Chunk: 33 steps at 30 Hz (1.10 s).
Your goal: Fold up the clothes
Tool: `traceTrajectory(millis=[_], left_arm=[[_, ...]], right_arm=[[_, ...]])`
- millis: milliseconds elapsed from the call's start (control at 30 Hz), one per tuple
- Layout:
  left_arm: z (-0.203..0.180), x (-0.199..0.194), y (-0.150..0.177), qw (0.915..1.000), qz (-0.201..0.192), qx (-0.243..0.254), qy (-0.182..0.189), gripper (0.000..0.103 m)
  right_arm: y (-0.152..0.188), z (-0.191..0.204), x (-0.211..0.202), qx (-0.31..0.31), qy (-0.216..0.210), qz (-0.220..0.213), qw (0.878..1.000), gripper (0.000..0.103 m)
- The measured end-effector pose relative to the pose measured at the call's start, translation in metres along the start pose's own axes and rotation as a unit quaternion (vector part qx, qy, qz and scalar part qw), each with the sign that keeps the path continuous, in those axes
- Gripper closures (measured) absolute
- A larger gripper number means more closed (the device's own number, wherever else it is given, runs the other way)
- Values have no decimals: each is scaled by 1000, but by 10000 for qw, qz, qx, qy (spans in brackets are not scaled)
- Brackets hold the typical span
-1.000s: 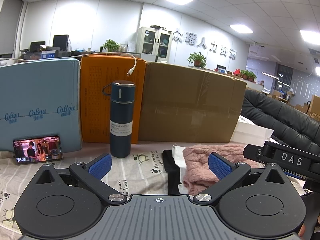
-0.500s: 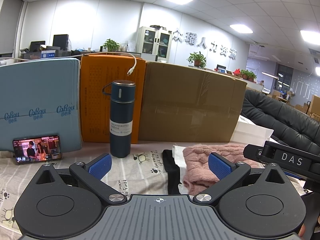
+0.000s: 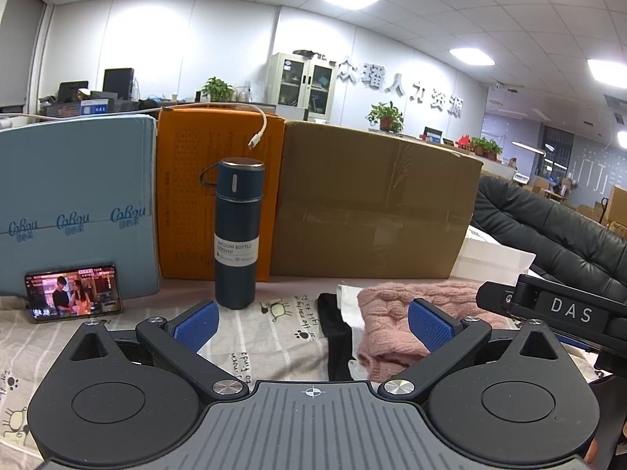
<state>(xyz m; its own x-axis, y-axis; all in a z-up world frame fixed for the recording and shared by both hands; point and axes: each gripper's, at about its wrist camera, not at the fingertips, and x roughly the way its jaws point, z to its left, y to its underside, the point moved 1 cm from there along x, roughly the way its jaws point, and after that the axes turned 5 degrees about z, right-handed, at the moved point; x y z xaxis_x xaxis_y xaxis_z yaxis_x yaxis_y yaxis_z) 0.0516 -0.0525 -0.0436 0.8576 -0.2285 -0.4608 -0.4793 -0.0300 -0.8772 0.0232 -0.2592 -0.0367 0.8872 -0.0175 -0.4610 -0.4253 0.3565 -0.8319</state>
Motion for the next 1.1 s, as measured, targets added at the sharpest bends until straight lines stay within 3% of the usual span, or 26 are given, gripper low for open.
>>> traceTrajectory(millis=[1100], left_arm=[[5, -4, -1, 9998, -87, -97, -131, 0]], right_arm=[[0, 0, 2, -32, -13, 47, 10000, 0]])
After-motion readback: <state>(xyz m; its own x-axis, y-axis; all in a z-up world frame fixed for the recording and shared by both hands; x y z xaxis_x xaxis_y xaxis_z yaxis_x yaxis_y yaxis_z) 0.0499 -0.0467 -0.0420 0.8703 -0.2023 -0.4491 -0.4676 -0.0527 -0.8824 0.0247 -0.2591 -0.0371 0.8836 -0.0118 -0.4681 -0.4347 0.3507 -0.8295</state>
